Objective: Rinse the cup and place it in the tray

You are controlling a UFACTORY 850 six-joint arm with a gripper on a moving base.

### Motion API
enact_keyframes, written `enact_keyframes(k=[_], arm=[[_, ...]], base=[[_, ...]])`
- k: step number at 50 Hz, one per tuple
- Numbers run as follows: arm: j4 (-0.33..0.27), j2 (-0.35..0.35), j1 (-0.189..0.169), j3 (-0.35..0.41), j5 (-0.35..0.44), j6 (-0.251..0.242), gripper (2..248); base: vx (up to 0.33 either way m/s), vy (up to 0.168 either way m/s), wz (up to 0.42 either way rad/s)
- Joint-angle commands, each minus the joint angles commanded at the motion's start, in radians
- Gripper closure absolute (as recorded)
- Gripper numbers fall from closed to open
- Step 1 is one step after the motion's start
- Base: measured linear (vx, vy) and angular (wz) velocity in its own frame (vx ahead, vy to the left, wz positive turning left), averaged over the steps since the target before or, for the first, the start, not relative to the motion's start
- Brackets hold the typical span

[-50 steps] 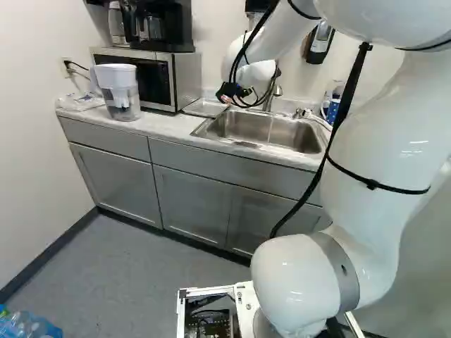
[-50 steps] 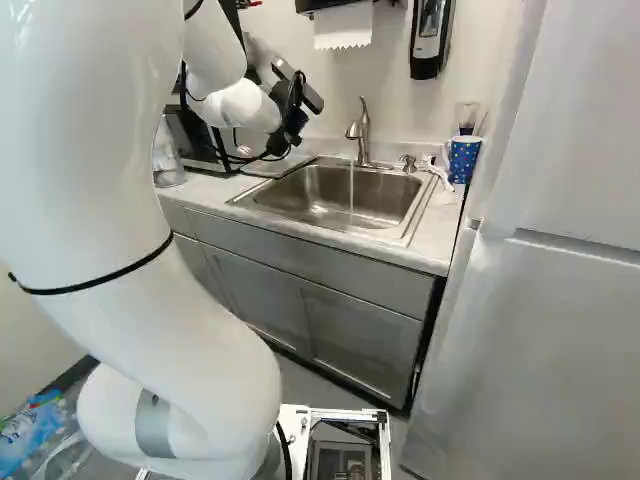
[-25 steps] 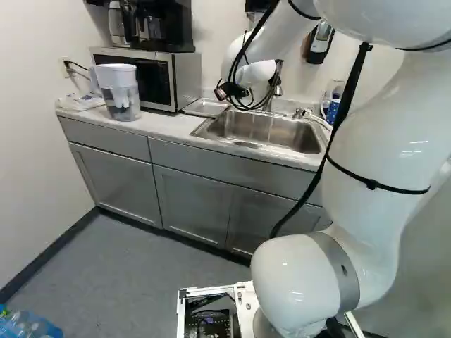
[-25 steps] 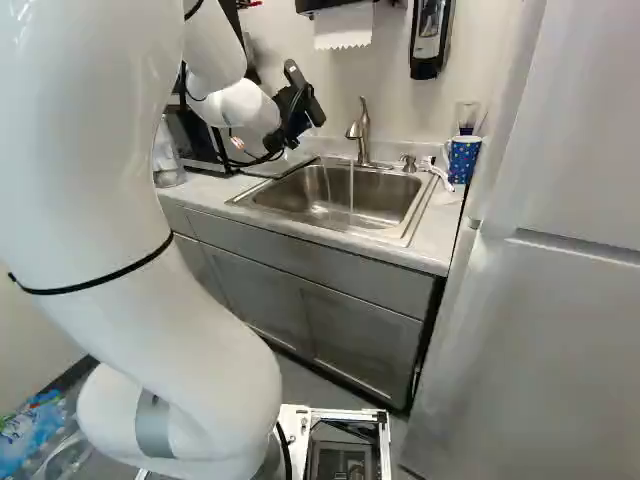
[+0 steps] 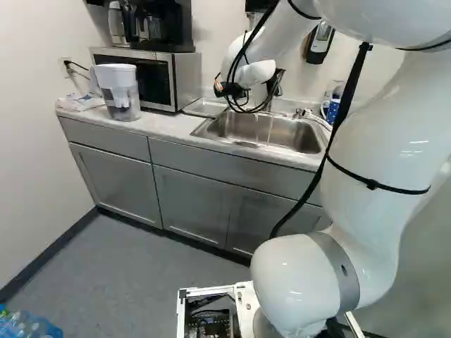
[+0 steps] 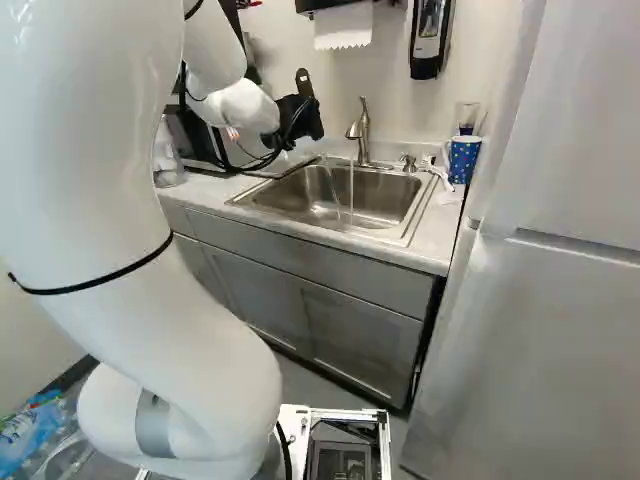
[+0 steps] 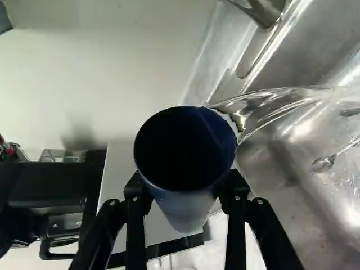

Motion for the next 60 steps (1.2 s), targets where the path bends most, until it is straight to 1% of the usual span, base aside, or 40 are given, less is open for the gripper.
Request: enact_keyframes(k=[60], arm=[[0.0, 0.0, 0.0, 0.0, 0.0, 0.631, 124]], base=[[0.0, 0.0, 0.0]])
